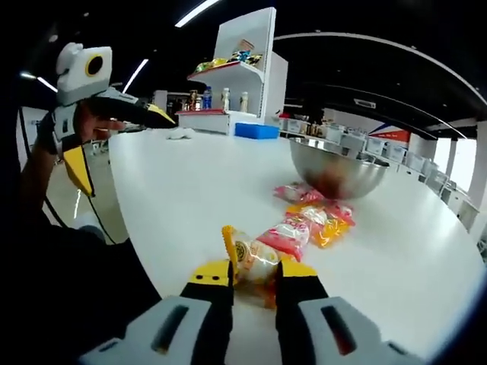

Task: Pick up the marshmallows scattered on the table and place them into the bowl on the table

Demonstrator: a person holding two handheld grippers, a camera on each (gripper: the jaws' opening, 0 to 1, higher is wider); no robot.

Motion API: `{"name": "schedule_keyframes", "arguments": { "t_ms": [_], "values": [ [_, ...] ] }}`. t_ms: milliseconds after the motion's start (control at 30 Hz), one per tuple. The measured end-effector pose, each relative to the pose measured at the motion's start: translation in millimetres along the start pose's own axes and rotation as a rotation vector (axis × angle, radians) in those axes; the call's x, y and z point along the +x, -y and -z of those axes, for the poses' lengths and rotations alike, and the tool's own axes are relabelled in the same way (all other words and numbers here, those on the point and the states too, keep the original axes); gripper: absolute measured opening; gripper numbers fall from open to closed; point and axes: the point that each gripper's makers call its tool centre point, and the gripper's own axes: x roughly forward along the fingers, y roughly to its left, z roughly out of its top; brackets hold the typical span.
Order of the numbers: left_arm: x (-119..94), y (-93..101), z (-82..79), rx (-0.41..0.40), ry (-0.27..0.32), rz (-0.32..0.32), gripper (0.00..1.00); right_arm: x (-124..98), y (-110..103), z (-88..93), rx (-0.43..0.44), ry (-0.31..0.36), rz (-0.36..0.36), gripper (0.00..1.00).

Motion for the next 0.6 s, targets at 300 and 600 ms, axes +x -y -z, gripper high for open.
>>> {"name": "schedule_keyframes", "arguments": {
  "t_ms": [300,600],
  "values": [
    [0.7,0.0,-0.4,0.001,0.001,-0.001,0.89,-0.1,-0.3,-0.7,-0.007,0.008,-0.014,0.14],
    [0.9,0.3,1.1,0.001,-0.006,-0.005,0.89,-2.0,-0.7,-0.8,-0.008,0.010,-0.014,0.14]
  ]
}}
